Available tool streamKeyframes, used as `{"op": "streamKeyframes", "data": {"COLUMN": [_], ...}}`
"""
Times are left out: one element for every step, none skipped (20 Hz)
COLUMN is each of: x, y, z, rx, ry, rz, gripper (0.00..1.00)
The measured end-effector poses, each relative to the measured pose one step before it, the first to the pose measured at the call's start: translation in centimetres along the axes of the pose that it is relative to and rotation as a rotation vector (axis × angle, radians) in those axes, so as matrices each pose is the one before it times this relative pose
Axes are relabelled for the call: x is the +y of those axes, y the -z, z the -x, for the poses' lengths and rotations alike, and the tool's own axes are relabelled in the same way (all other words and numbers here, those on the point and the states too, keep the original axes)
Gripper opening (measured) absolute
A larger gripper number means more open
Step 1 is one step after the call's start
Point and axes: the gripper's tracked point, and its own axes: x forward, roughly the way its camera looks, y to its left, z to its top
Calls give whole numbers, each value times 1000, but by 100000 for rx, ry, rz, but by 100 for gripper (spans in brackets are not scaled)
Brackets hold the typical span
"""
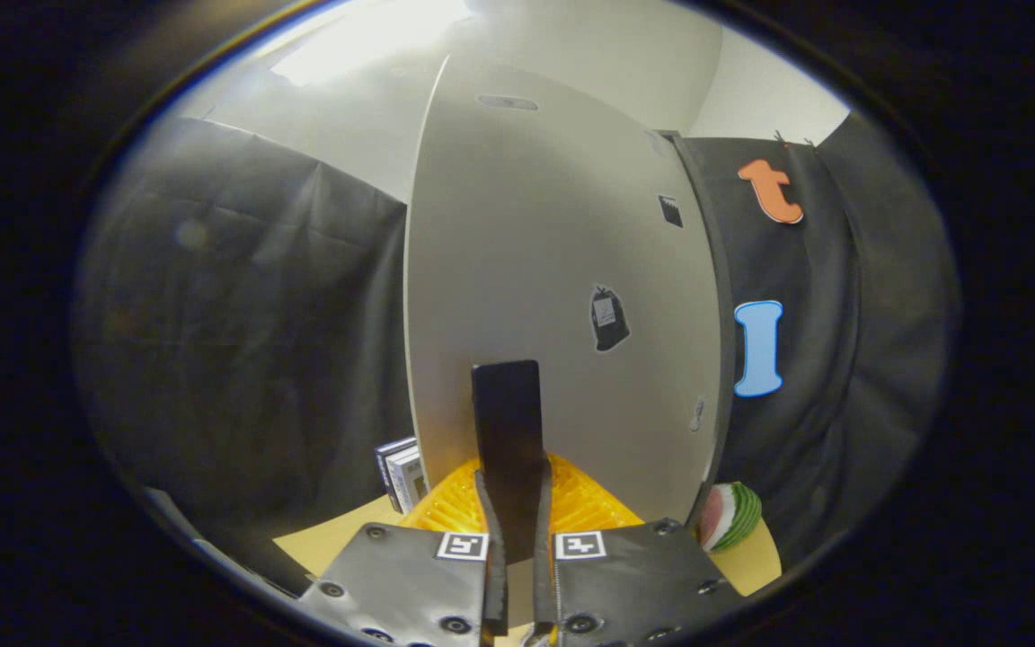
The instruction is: Open the shoe cabinet door, grab the shoes and put them into the shoe cabinet, then close the shoe cabinet door.
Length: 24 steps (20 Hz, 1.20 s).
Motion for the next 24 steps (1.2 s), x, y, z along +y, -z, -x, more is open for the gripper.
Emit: {"op": "streamKeyframes", "data": {"x": [-394,-359,-487,-529,-508,-537,-533,-647,-567,-668,-648,-809,-745,-878,-831,-796,-923,-1068,-947,-1347,-1072,-1069,-1169,-1200], "y": [-49,9,-60,-1,-34,8,-124,3,-71,50,-63,-3,-79,28,-90,-121,-75,101,169,54,65,131,163,230], "z": [396,533,450,529,498,456,482,589,462,493,372,384,419,363,582,403,210,202,155,85,143,122,-169,399], "rx": [554,391,-54,-135,-51,153,164,195,-92,-37,-120,51,-307,-245,-382,-665,-296,-162,-40,-127,116,350,410,510], "ry": [-456,-154,165,316,254,318,476,556,619,832,998,1076,1291,1644,1918,2171,2467,2867,2958,2762,2516,2405,2545,2929], "rz": [836,350,-66,26,-33,133,810,990,341,-196,-152,1,-207,-130,0,276,767,947,864,149,-605,-761,-582,55], "gripper": [13,13,13,13,13,12,12,12,12,12,12,12,12,12,12,12,11,11,11,10,10,10,10,8]}}
